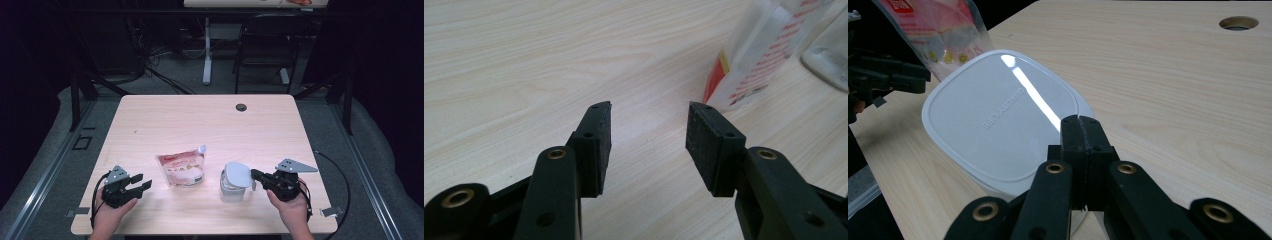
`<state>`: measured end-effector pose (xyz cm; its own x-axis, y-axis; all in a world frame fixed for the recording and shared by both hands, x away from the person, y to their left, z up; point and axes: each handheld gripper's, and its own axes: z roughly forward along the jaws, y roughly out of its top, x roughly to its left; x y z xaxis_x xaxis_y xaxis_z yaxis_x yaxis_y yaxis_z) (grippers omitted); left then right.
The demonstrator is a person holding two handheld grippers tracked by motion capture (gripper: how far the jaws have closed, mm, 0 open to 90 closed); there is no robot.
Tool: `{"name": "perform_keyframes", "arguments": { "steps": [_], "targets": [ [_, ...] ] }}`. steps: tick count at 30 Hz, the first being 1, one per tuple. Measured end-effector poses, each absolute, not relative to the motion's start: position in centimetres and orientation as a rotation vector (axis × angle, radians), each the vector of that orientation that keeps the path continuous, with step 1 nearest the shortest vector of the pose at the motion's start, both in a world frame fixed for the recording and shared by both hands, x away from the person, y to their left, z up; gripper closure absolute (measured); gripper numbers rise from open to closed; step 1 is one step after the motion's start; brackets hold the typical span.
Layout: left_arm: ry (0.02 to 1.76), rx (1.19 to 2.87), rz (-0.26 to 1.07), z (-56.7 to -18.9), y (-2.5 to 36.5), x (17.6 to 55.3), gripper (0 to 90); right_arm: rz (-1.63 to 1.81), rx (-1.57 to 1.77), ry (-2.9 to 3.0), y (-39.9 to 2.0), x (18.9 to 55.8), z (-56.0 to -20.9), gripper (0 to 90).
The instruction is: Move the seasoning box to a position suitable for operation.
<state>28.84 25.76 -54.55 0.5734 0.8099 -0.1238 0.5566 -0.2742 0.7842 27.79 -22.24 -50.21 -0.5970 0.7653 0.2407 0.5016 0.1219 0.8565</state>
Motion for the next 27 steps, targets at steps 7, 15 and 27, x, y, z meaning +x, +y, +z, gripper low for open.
{"name": "perform_keyframes", "arguments": {
  "steps": [7, 15, 27],
  "targets": [
    [1.095, 1.967, 0.383, -54.5, 25.8, 28.8, 53.2, 1.451, 1.267, 2.139, -22.4, 27.8, -50.5, 90.0],
    [1.094, 1.969, 0.383, -54.5, 25.8, 28.8, 53.2, 1.466, 1.305, 2.143, -22.7, 28.0, -50.8, 90.0],
    [1.093, 1.969, 0.382, -54.5, 25.8, 28.8, 53.2, 1.474, 1.345, 2.154, -22.8, 28.2, -51.4, 90.0]
  ]
}}
